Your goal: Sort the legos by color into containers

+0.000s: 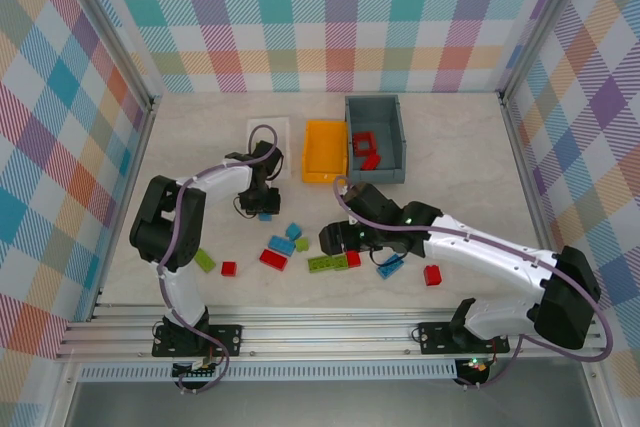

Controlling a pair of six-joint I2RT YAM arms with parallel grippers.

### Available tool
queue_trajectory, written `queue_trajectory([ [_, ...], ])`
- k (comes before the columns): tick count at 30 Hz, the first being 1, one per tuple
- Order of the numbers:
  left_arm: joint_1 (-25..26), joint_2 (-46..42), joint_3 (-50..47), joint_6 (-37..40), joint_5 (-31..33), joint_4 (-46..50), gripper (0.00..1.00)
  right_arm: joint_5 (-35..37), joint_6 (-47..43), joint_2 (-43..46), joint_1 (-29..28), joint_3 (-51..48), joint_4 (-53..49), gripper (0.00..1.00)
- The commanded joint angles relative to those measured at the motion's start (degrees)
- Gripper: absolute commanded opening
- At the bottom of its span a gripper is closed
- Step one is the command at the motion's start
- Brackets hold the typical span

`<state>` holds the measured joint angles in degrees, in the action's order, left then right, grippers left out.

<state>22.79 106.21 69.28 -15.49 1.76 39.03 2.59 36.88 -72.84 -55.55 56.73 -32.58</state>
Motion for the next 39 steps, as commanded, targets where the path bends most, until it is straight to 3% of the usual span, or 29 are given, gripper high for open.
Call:
queue_trajectory([
  [1, 2.38, -7.15, 3.11, -1.42, -1.34, 3.46, 0.26, 6.17, -1.14, 5.11, -0.3, 1.6, 0.0, 0.75],
  [5, 6.59, -7.46, 11.23, -4.83, -3.15, 5.23, 0.25, 12.47, -2.09, 8.58, 0.98, 0.51, 3.56, 0.75],
  [11, 10.92, 3.75, 26.76, -5.88, 0.67, 6.33, 0.25, 14.96, -3.15, 5.79, 4.13, 5.67, 3.59, 0.74],
  [18, 11.4, 21.83, 49.49, -7.03, 4.83, 11.24, 0.25, 14.29, -2.16, 5.69, 5.65, 7.61, 3.38, 0.75],
  [24, 10.63, 29.59, 56.93, -7.49, 6.33, 13.36, 0.3, 13.89, -1.0, 8.37, 5.86, 5.78, 2.08, 0.75],
  [26, 10.35, 30.05, 56.86, -7.84, 6.05, 13.27, 0.36, 13.77, -0.62, 9.1, 5.82, 5.08, 1.74, 0.75],
  [29, 10.26, 29.15, 56.77, -8.11, 4.02, 13.2, 0.57, 13.79, -0.52, 9.62, 5.87, 4.62, 1.13, 0.77],
  [30, 10.34, 28.33, 56.55, -8.14, 3.46, 12.99, 0.59, 13.87, -0.62, 9.64, 5.82, 4.49, 0.88, 0.77],
  [39, 11.21, 15.18, 53.07, -12.59, 2.37, 11.49, 0.62, 18.19, -1.23, 11.94, 8.27, 5.95, -5.6, 0.75],
])
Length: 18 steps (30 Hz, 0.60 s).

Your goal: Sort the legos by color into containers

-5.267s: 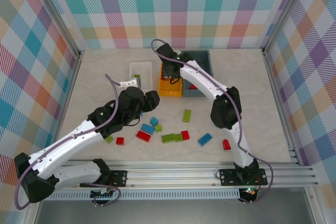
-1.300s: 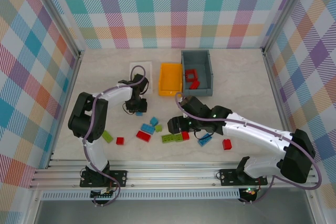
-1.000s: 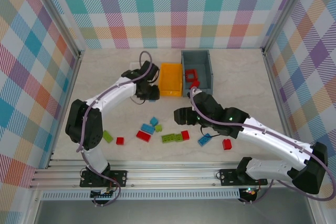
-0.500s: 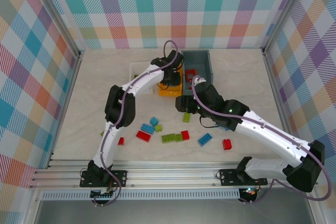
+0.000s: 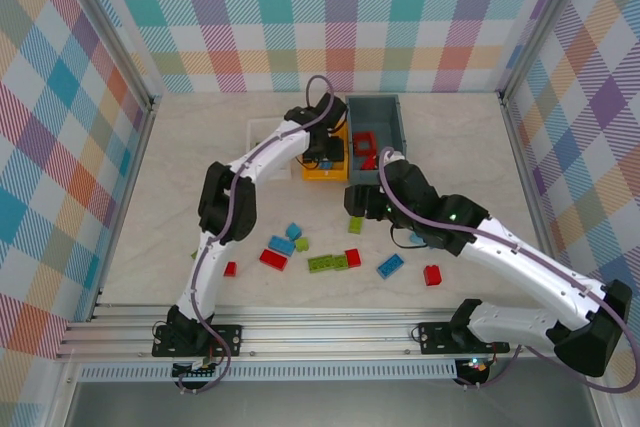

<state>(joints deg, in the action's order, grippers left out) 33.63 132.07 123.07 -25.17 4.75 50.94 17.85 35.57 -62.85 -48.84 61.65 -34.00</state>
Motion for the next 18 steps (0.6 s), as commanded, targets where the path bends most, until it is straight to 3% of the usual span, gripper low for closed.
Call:
queue_trajectory([
  [1, 0.68, -12.82, -2.09, -3.62, -0.58, -1.45, 0.62, 3.05, 0.3, 2.11, 2.53, 1.42, -5.43, 0.75],
  [6, 3.13, -25.41, -11.5, -6.49, -0.96, -7.2, 0.63, 0.58, 3.17, 2.38, 10.41, 3.0, -13.96, 0.75],
  [13, 7.05, -41.1, -28.47, -10.93, -4.33, -13.62, 0.59, 0.09, 6.59, 3.92, 15.94, -0.45, -20.57, 0.74],
  [18, 14.27, -52.08, -44.94, -13.59, -4.62, -21.09, 0.53, -6.53, 11.23, 3.4, 22.86, -5.17, -23.46, 0.64],
])
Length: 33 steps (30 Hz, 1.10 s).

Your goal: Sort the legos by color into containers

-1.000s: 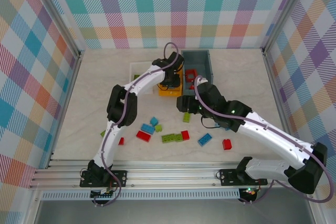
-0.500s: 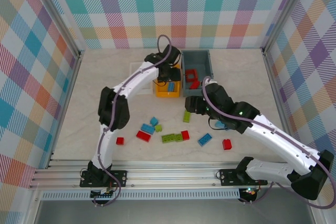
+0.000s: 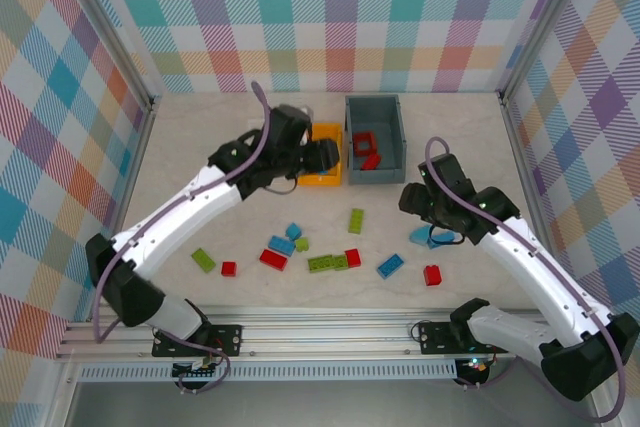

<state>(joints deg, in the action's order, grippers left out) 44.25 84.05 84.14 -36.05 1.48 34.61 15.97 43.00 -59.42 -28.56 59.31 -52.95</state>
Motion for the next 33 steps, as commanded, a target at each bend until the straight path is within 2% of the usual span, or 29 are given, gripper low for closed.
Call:
queue_trajectory([
  [1, 5.28, -6.39, -9.28, -3.01, -1.22, -6.01, 0.52, -6.46, 4.34, -0.62, 3.61, -4.29, -4.89, 0.64],
  [5, 13.87, -12.45, -20.66, -4.91, 1.88, -9.55, 0.53, -10.05, 5.88, -2.97, 6.34, -9.92, -8.31, 0.68],
  [7, 19.12, -14.37, -26.9, -7.44, 3.19, -14.43, 0.53, -10.88, 6.76, -2.71, 6.75, -13.44, -9.01, 0.71],
  [11, 29.17, -13.92, -33.8, -9.53, 8.29, -22.35, 0.55, -12.75, 7.97, -1.74, 6.85, -18.77, -7.65, 0.74],
  [14, 33.94, -11.65, -35.29, -9.85, 10.75, -25.49, 0.56, -11.98, 7.56, -3.0, 6.93, -19.92, -5.86, 0.75],
  [18, 35.16, -9.39, -35.47, -10.39, 10.9, -28.79, 0.56, -11.15, 5.95, -7.87, 7.02, -20.13, -3.3, 0.75],
  [22, 35.22, -9.0, -32.51, -7.98, 12.62, -27.91, 0.56, -8.32, 2.95, -11.54, 7.03, -20.54, -1.11, 0.73],
  [30, 35.19, -9.67, -30.5, -6.94, 14.11, -27.15, 0.56, -13.57, 1.73, -11.91, 6.96, -21.78, 0.45, 0.69],
  [33, 35.11, -9.27, -30.52, -7.18, 14.15, -27.32, 0.56, -16.48, 2.2, -11.97, 7.02, -22.74, 2.43, 0.64],
])
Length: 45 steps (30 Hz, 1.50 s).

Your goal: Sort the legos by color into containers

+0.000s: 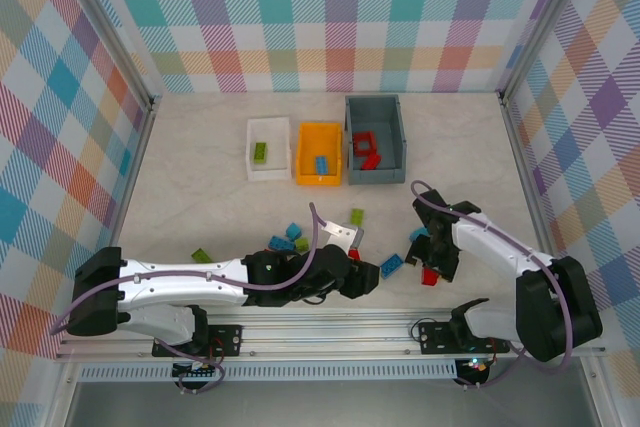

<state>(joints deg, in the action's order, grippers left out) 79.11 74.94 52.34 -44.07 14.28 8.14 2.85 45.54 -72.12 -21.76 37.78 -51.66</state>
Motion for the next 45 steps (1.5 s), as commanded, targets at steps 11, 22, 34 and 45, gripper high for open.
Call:
queue_trajectory([
  [11, 0.24, -1.23, -0.51, -1.38, 3.82, -1.4, 0.56, -0.77, 1.33, 6.21, -0.58, -0.09, 0.56, 0.31],
  [22, -9.07, -8.66, 5.12, 0.57, 5.97, 10.09, 0.56, 11.75, -12.61, -14.34, -7.06, 36.29, 4.7, 0.27],
  [34, -14.99, -11.03, 8.88, 2.44, 7.62, 13.81, 0.55, 22.1, -15.35, -49.37, -4.0, 74.82, -6.61, 0.27],
  [45, -17.28, -13.65, 8.17, -2.04, 9.55, 24.28, 0.54, 23.77, -16.89, -53.75, -4.8, 78.76, -7.16, 0.5],
])
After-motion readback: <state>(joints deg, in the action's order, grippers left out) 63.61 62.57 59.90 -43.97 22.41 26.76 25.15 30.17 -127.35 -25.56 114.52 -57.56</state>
